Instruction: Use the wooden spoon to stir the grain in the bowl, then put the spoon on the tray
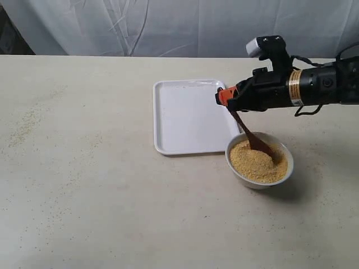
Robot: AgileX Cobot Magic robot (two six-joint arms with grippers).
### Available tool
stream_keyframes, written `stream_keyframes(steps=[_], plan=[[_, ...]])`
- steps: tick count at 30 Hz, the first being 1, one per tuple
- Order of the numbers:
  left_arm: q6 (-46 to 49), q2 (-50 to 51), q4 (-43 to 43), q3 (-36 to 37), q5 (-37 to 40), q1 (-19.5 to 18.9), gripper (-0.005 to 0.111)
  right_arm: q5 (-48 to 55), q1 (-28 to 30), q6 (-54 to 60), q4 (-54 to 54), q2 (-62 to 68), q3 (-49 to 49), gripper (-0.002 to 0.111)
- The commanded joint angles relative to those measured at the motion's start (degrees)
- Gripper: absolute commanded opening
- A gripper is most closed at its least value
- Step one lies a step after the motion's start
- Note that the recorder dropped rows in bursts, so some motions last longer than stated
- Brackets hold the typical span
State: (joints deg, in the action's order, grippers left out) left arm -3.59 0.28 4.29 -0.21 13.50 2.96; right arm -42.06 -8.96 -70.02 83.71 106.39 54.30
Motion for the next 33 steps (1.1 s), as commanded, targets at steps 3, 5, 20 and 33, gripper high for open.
stream_keyframes(steps=[3, 5, 20, 33], plan=[[-0.19, -0.28, -0.16, 0.21, -0.27, -0.04, 0.000, -0.60, 0.31, -0.39, -1.30, -6.69, -0.24, 0.000], [-0.19, -0.28, -0.16, 0.21, -0.27, -0.04, 0.000, 4.08, 0.31, 0.04, -1.30, -8.36, -0.24, 0.000], [-0.19, -0.28, -0.16, 0.21, -0.27, -0.04, 0.000, -5.18, 0.20, -3.12, -1.08, 0.89, -0.24, 0.000], [-0.19, -0.28, -0.16, 0.21, -0.27, -0.04, 0.000, -4.03, -0.22, -3.02, -1.08, -6.82, -0.24, 0.000]])
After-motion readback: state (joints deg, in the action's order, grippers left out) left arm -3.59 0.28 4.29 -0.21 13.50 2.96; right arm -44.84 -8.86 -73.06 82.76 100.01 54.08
